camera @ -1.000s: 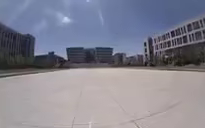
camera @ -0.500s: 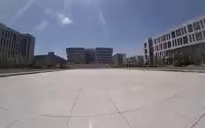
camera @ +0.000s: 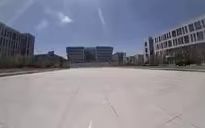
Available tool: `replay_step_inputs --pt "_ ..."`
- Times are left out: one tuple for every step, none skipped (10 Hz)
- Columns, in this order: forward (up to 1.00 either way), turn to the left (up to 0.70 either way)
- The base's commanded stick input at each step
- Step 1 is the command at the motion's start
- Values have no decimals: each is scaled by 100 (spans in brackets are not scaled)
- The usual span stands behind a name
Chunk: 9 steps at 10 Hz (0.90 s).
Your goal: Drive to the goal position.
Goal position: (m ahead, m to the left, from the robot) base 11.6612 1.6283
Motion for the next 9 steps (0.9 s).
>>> replay_step_inputs --pt "100 0" --pt "100 0" --pt "100 0" --pt "100 0" --pt "100 0" --pt "100 0" --pt "100 0" --pt "100 0" --pt "100 0"
